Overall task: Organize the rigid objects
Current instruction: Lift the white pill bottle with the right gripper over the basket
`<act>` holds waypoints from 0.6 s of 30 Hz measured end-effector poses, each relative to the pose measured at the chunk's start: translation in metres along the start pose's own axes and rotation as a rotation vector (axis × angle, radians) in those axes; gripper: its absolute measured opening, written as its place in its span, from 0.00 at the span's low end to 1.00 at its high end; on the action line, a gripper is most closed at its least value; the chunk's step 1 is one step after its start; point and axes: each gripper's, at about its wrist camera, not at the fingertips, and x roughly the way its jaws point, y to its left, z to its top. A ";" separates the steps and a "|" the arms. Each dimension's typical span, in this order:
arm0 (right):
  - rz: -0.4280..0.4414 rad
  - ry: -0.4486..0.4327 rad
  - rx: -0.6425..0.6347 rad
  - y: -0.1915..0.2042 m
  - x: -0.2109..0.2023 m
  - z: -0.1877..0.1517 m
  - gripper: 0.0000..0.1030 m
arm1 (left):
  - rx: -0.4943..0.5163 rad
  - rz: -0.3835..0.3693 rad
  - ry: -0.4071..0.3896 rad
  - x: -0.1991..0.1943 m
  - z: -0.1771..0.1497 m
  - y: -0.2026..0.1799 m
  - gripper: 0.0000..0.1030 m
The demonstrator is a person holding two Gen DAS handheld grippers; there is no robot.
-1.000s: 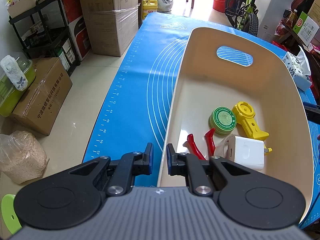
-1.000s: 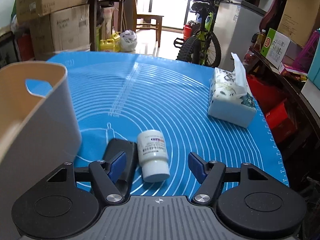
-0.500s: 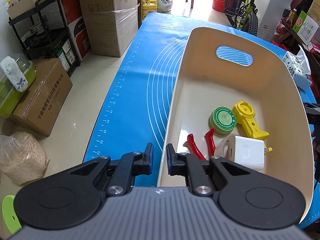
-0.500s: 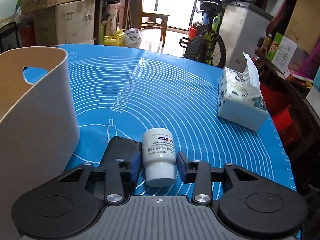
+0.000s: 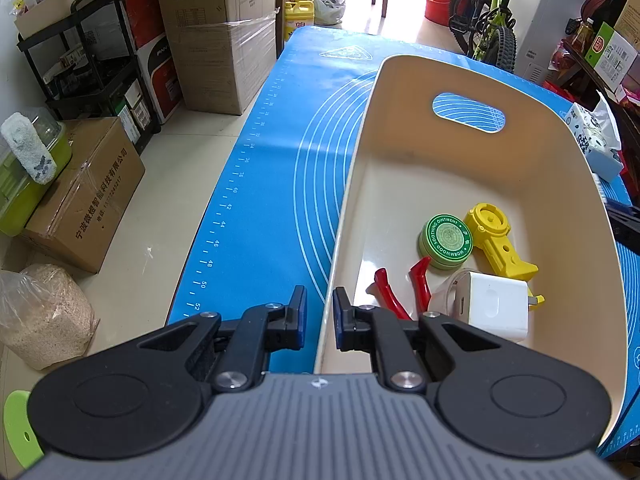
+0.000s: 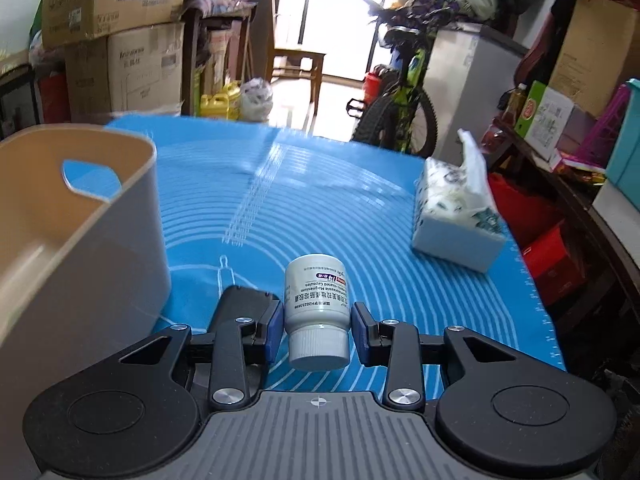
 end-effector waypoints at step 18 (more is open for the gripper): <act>0.117 -0.215 0.060 0.016 -0.121 0.019 0.42 | -0.007 -0.009 -0.001 0.000 0.001 0.001 0.16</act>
